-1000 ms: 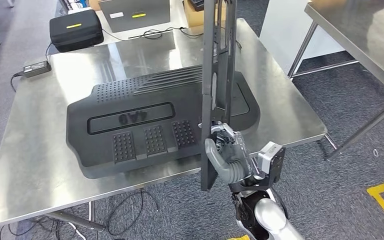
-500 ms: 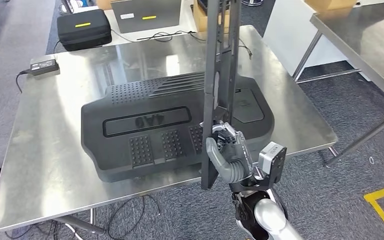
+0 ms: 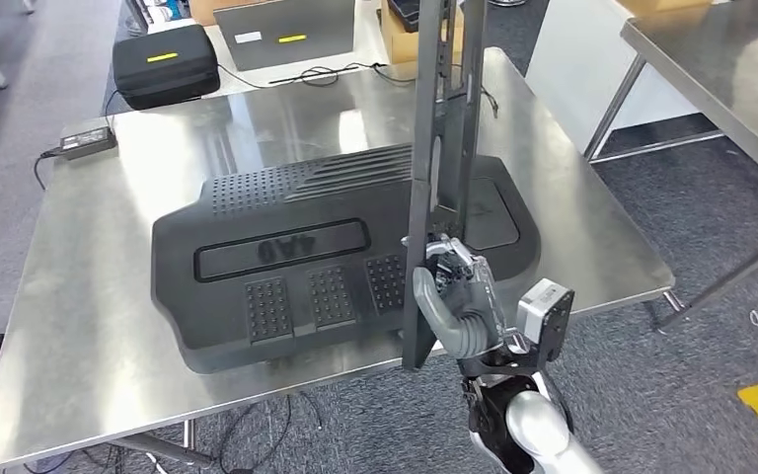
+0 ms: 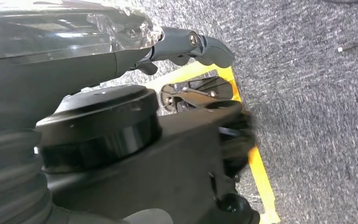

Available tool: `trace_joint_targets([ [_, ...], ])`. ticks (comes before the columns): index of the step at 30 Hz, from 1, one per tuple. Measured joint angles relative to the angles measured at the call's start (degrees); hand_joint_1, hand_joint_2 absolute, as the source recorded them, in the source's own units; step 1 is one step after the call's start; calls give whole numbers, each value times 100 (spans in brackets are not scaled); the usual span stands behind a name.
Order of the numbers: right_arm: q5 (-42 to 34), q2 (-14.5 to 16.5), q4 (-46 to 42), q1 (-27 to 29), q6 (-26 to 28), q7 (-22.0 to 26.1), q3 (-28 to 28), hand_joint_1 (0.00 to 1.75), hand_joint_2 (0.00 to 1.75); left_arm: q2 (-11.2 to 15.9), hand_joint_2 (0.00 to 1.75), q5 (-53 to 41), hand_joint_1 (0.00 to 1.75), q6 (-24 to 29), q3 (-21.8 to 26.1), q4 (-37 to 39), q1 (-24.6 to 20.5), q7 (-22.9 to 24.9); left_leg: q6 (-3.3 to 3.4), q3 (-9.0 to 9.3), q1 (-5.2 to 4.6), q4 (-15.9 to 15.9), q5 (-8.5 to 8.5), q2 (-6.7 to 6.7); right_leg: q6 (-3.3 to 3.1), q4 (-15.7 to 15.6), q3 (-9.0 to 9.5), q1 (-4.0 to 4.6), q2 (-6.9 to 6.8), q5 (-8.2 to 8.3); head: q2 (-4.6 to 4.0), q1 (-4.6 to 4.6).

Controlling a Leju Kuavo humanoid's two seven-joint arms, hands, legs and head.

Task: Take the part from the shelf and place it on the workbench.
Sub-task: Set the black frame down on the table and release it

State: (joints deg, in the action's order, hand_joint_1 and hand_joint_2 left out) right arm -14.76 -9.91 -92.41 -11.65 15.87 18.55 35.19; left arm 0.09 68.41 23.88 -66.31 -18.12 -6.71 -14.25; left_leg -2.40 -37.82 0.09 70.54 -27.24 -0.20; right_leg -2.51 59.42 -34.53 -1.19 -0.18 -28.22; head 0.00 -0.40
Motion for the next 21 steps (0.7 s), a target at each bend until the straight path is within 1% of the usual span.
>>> trace_joint_targets([
  [1, 2, 2, 0, 0, 0, 1, 0, 175, 175, 0, 175, 1, 0, -1, 0, 0, 5, 0, -29, -170, 31, 300, -86, 0, -3, 1, 10, -4, 1, -10, 0, -24],
  [2, 2, 2, 0, 0, 0, 1, 0, 175, 175, 0, 175, 1, 0, -3, 0, 1, 8, 0, -53, -266, 58, 436, -70, 1, 0, 1, 25, -12, 3, -22, 0, -40],
  [3, 3, 3, 0, 0, -1, 1, 0, 175, 175, 1, 175, 1, 0, -5, 0, 1, 9, 0, -75, -257, 82, 354, 59, 1, 12, 2, 46, -24, 8, -38, 0, -59],
  [4, 3, 5, 0, 0, -1, 1, 0, 175, 175, 2, 175, 2, 0, -7, 0, 1, 8, 0, -93, -148, 106, 72, 272, 2, 29, 2, 77, -37, 14, -56, 0, -81],
  [5, 3, 7, 0, -2, -2, 1, 0, 175, 175, 3, 175, 3, 0, -8, 0, 1, 7, 0, -106, 14, 128, -328, 495, 1, 54, 2, 110, -48, 18, -77, 0, -108],
  [6, 3, 8, 0, -9, -2, 1, 0, 175, 175, 4, 175, 5, 0, -9, 0, 0, 7, 0, -105, 167, 129, -699, 653, 1, 84, 8, 133, -47, 23, -99, 0, -144],
  [7, 3, 10, 0, -18, -3, 2, 0, 175, 175, 4, 175, 7, 0, -10, 0, 0, 6, 0, -85, 270, 124, -955, 737, 0, 119, 9, 146, -44, 27, -113, 0, -168],
  [8, 4, 11, 0, -30, -4, 3, 0, 175, 175, 4, 175, 8, 0, -10, 0, 1, 6, 0, -52, 313, 109, -1086, 750, -2, 158, 6, 150, -37, 30, -121, 0, -177],
  [9, 5, 12, 0, -42, -7, 4, 0, 175, 175, 4, 175, 9, 0, -10, 0, 1, 6, 0, -7, 315, 83, -1104, 731, -5, 199, -4, 152, -34, 31, -121, 0, -172],
  [11, 9, 13, 0, -61, -12, 8, 0, 175, 175, 4, 175, 8, 0, -10, 0, 1, 8, -1, 91, 333, 81, -1139, 744, -9, 277, -9, 166, -48, 24, -137, 0, -135],
  [12, 13, 13, 0, -72, -14, 11, 0, 175, 175, 4, 175, 8, 0, -10, 1, 1, 7, -1, 140, 352, 85, -1166, 755, -9, 300, 81, 134, -54, 19, -200, 0, -107],
  [13, 16, 13, 0, -84, -16, 15, 0, 175, 175, 4, 175, 7, 0, -10, 1, 1, 4, -2, 186, 372, 90, -1193, 765, -8, 309, 285, 45, -56, 15, -318, 0, -69],
  [14, 23, 13, 0, -91, -18, 21, 0, 175, 175, 4, 175, 4, 0, -10, 1, 1, 4, -2, 217, 382, 82, -1204, 767, -5, 306, 606, -109, -52, 12, -477, 0, -21],
  [15, 38, 13, 0, -98, -16, 31, 0, 175, 175, 4, 175, -2, 0, -8, 1, 1, 3, -5, 243, 385, 68, -1205, 762, -3, 301, 997, -314, -43, 12, -644, 0, 27],
  [16, 75, 12, 0, -100, -2, 38, 0, 175, 175, 4, 175, -16, 0, 7, -1, 1, 4, -16, 259, 388, 50, -1203, 755, -3, 296, 1346, -509, -36, 13, -754, 0, 66],
  [17, 146, 10, 0, -101, 34, 39, 0, 175, 175, 4, 175, -37, 0, 43, -1, 1, 4, -42, 271, 395, 31, -1199, 746, -5, 286, 1551, -640, -28, 13, -767, 0, 96],
  [18, 273, 8, 0, -113, 101, 22, 0, 175, 175, 4, 175, -57, 0, 93, -2, 1, 1, -88, 279, 407, 14, -1194, 734, -9, 269, 1543, -674, -21, 13, -666, 0, 122],
  [19, 456, 6, -1, -143, 196, -24, 0, 175, 175, 4, 175, -70, 0, 161, -2, 0, -7, -157, 284, 425, 1, -1186, 719, -13, 245, 1316, -603, -15, 13, -471, 0, 145],
  [20, 693, 2, -1, -199, 310, -106, 0, 175, 175, 4, 175, -75, 0, 234, -2, -1, -18, -241, 281, 444, -9, -1176, 698, -16, 214, 942, -457, -7, 12, -233, 0, 168],
  [21, 1012, -4, -2, -288, 440, -247, 0, 175, 175, 4, 175, -71, 0, 316, -1, -4, -34, -350, 266, 453, -25, -1159, 674, -15, 183, 578, -306, 12, 12, -61, 0, 187],
])
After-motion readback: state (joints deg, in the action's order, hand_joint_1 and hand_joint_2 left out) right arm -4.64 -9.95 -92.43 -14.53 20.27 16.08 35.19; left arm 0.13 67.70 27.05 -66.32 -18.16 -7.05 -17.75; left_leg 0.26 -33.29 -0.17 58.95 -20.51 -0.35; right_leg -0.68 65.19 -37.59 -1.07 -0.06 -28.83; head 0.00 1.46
